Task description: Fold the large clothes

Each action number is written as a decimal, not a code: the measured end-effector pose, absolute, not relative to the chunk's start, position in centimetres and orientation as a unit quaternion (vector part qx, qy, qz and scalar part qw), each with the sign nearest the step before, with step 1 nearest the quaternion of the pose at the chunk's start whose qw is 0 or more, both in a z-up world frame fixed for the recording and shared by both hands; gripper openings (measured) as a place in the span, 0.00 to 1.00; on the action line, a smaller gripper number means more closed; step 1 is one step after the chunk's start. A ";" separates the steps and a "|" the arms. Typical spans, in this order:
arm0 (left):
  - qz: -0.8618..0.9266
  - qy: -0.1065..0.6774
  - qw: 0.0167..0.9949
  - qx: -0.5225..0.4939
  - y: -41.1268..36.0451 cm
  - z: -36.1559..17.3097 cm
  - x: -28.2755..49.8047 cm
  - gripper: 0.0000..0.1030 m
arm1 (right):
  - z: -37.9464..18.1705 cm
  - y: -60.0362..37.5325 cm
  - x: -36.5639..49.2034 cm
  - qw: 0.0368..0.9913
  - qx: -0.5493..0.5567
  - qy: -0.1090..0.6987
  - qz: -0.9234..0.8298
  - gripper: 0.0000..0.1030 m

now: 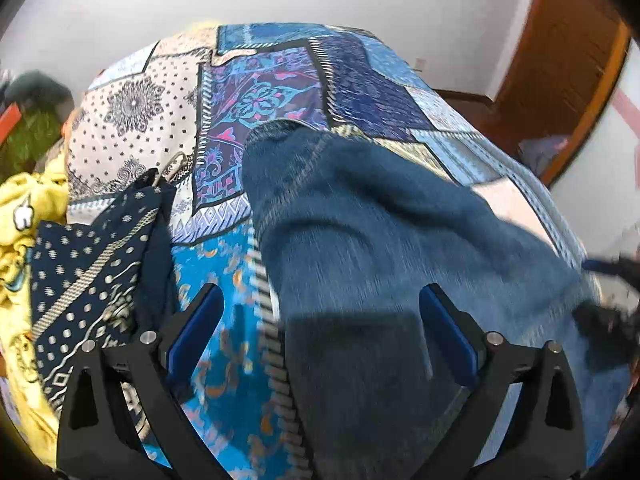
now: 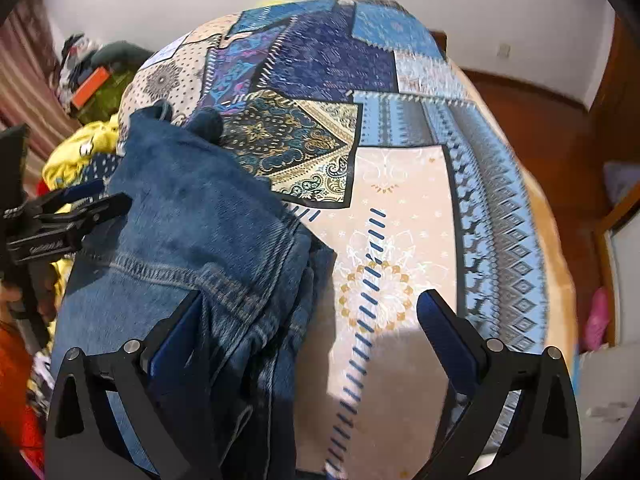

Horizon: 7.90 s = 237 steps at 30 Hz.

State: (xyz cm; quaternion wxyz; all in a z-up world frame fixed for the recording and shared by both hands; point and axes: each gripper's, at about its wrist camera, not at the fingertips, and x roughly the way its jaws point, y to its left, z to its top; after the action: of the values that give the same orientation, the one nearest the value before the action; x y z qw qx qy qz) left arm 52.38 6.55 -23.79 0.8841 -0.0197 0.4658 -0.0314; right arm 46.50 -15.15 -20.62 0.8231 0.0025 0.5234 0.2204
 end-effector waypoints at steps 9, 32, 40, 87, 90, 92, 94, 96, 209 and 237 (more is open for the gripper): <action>0.016 0.458 0.889 -0.020 7.1 -23.4 54.7 0.97 | -20.4 -14.5 46.8 0.824 -0.003 0.525 0.215 1.00; -0.122 0.527 0.830 -0.136 7.5 -24.4 40.9 0.97 | -23.0 -16.1 42.0 0.739 0.087 0.602 0.289 1.00; -0.163 0.548 0.782 -0.250 8.5 -27.5 43.0 0.97 | -25.8 -16.2 43.3 0.676 0.175 0.631 0.338 1.00; -0.133 0.364 0.896 -0.216 25.2 -10.2 38.1 0.47 | -9.9 3.0 42.4 0.754 0.135 0.469 0.440 0.36; -0.118 0.373 0.894 -0.217 28.3 -12.1 39.0 0.47 | -11.4 6.2 43.5 0.746 0.136 0.477 0.444 0.36; -0.106 0.382 0.892 -0.219 30.2 -14.1 39.7 0.47 | -12.6 7.9 43.9 0.740 0.136 0.486 0.444 0.36; -0.097 0.392 0.887 -0.225 32.0 -15.7 40.3 0.47 | -14.5 9.9 44.4 0.733 0.135 0.497 0.443 0.36; -0.090 0.400 0.882 -0.230 32.9 -17.8 40.7 0.47 | -16.7 11.7 44.9 0.725 0.137 0.512 0.439 0.36; 0.144 0.043 0.988 -0.041 11.6 -0.3 3.6 1.00 | 3.9 -1.5 11.1 0.930 -0.001 0.096 0.354 1.00; 0.115 0.059 0.990 -0.058 12.4 -0.7 4.4 1.00 | 3.9 -1.7 11.2 0.931 0.004 0.098 0.351 1.00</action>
State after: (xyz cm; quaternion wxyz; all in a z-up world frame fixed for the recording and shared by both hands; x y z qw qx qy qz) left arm 4.36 12.37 -0.66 0.9899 -0.0575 0.0589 0.1151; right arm 11.18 -1.73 3.86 0.9311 0.0039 0.0984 0.3512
